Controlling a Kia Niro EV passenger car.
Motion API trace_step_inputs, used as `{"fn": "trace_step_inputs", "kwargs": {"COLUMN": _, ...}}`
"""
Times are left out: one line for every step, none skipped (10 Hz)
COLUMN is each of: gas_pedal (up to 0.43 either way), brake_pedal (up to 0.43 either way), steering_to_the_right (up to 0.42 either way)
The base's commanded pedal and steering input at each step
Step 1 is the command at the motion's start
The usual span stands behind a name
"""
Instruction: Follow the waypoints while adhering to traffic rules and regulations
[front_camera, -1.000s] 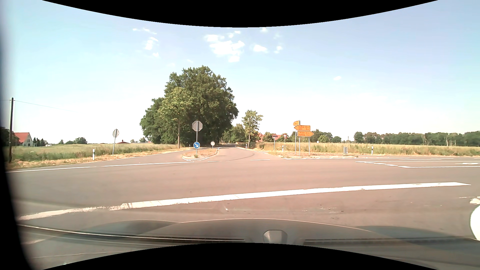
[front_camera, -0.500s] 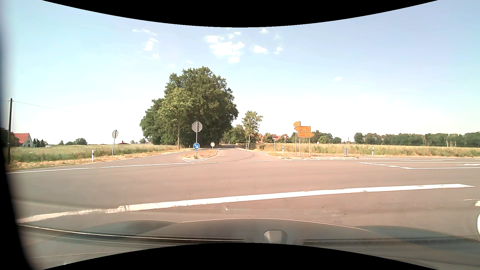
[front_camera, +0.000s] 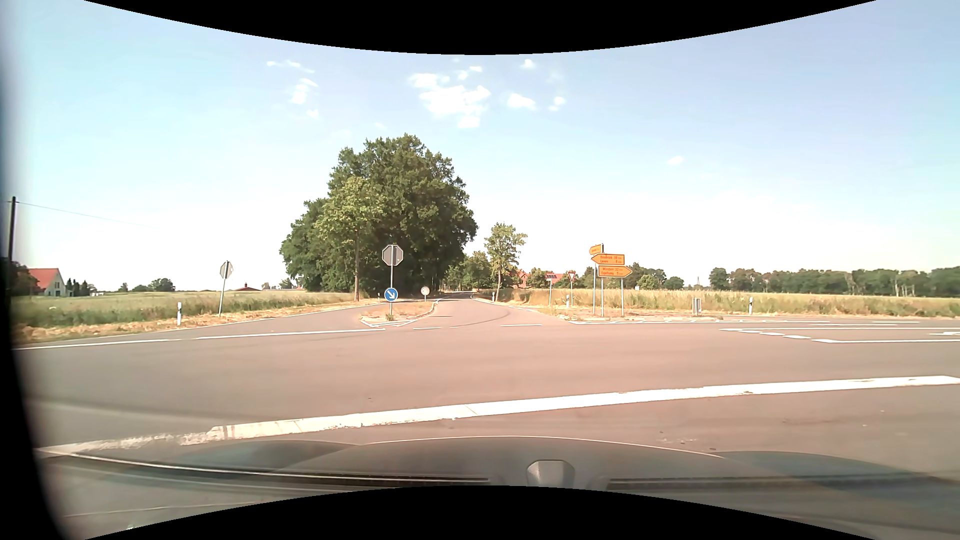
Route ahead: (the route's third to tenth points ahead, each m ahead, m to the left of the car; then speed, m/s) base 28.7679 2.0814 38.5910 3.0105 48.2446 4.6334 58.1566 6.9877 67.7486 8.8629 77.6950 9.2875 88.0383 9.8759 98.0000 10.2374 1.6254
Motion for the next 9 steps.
{"fn": "trace_step_inputs", "kwargs": {"gas_pedal": 0.48, "brake_pedal": 0.006, "steering_to_the_right": -0.011}}
{"fn": "trace_step_inputs", "kwargs": {"gas_pedal": 0.5, "brake_pedal": 0.006, "steering_to_the_right": -0.012}}
{"fn": "trace_step_inputs", "kwargs": {"gas_pedal": 0.512, "brake_pedal": 0.006, "steering_to_the_right": -0.016}}
{"fn": "trace_step_inputs", "kwargs": {"gas_pedal": 0.52, "brake_pedal": 0.006, "steering_to_the_right": -0.021}}
{"fn": "trace_step_inputs", "kwargs": {"gas_pedal": 0.539, "brake_pedal": 0.006, "steering_to_the_right": -0.024}}
{"fn": "trace_step_inputs", "kwargs": {"gas_pedal": 0.551, "brake_pedal": 0.006, "steering_to_the_right": -0.024}}
{"fn": "trace_step_inputs", "kwargs": {"gas_pedal": 0.559, "brake_pedal": 0.006, "steering_to_the_right": -0.024}}
{"fn": "trace_step_inputs", "kwargs": {"gas_pedal": 0.579, "brake_pedal": 0.006, "steering_to_the_right": -0.024}}
{"fn": "trace_step_inputs", "kwargs": {"gas_pedal": 0.591, "brake_pedal": 0.006, "steering_to_the_right": -0.024}}
